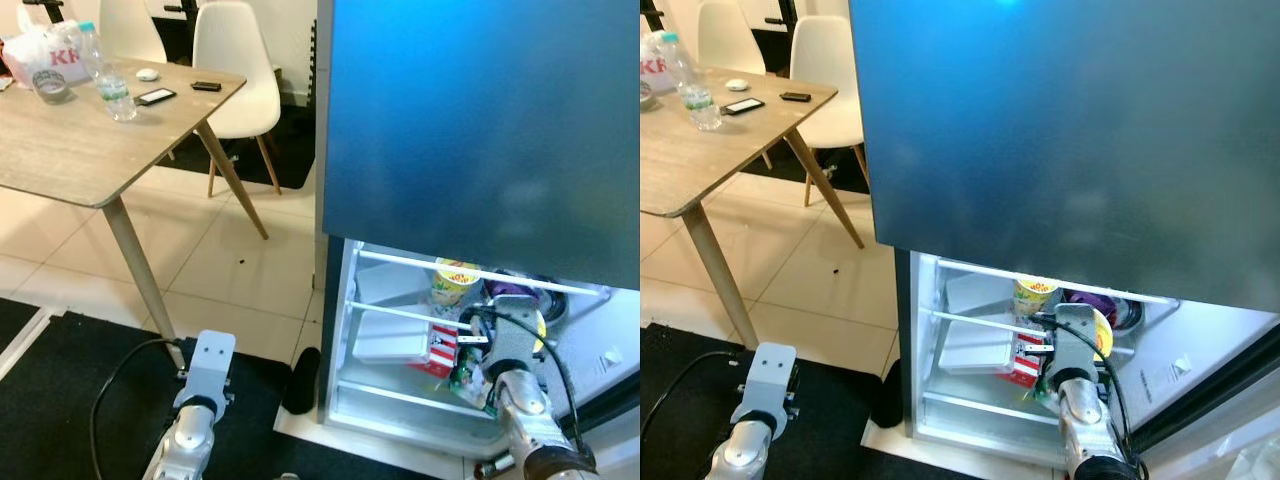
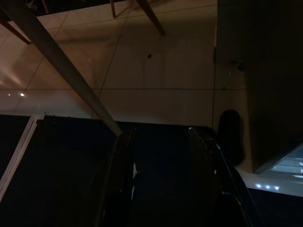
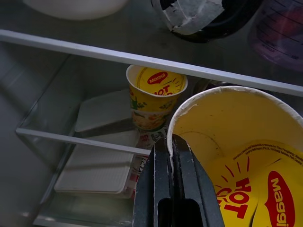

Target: Restocking fridge

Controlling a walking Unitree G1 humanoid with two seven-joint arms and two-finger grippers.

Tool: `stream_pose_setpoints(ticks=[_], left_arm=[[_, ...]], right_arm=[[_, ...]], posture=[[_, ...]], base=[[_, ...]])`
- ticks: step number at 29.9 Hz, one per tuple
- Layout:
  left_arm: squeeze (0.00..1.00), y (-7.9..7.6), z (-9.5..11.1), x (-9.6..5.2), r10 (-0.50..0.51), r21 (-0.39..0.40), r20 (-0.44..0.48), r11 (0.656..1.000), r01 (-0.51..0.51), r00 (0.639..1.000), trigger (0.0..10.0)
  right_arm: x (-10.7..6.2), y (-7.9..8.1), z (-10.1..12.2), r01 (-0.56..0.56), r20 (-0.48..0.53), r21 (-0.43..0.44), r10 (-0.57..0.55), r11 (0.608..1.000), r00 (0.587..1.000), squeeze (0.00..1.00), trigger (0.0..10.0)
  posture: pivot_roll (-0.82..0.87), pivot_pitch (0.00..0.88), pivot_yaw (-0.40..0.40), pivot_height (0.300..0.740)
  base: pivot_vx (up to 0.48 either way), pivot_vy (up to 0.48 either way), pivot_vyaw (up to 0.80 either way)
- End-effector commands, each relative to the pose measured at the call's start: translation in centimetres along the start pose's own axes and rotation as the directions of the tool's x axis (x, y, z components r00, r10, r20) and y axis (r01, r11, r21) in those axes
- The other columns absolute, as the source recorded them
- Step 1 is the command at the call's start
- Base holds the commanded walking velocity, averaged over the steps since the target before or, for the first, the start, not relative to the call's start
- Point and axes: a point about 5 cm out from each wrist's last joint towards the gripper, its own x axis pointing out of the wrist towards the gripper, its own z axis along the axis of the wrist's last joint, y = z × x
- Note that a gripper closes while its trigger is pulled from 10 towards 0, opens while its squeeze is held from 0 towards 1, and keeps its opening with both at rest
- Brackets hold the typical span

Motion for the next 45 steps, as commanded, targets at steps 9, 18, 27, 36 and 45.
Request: stream_pose_setpoints(ticks=[9, 18, 27, 36, 45], left_arm=[[0.03, -0.4, -0.2, 0.0, -0.009, 0.010, -0.018, 1.000, 0.009, 1.000, 10.0], [0.04, -0.5, -0.2, 0.1, -0.011, 0.012, -0.019, 1.000, 0.012, 1.000, 10.0], [0.04, -0.5, -0.1, 0.1, -0.009, 0.011, -0.021, 1.000, 0.009, 1.000, 10.0], [0.01, -0.3, -0.2, 0.1, -0.002, -0.002, -0.022, 1.000, 0.002, 1.000, 10.0], [0.01, -0.4, -1.0, 0.0, -0.018, -0.044, -0.079, 0.999, 0.015, 0.997, 10.0]], right_arm=[[0.1, 0.0, 0.2, -0.001, 0.002, 0.034, 0.001, 0.999, 1.000, 0.00, 10.0], [0.1, 0.1, 0.3, -0.007, 0.004, 0.032, 0.007, 0.999, 1.000, 0.00, 10.0], [0.1, 0.1, 0.3, -0.010, 0.004, 0.028, 0.010, 1.000, 1.000, 0.00, 10.0], [0.1, 0.4, 0.3, -0.033, 0.013, 0.011, 0.033, 0.999, 0.999, 0.00, 10.0], [-0.3, 3.2, 1.2, -0.200, 0.083, -0.115, 0.210, 0.973, 0.974, 0.00, 10.0]], posture=[[-0.01, 0.000, -0.055, 0.740], [-0.01, 0.000, -0.054, 0.740], [-0.01, 0.000, -0.053, 0.740], [-0.01, 0.000, -0.054, 0.740], [0.00, 0.000, -0.055, 0.740]], base=[[0.000, -0.065, 0.00], [0.000, -0.393, 0.00], [0.000, -0.356, 0.00], [0.000, 0.000, 0.00], [0.000, 0.000, 0.00]])
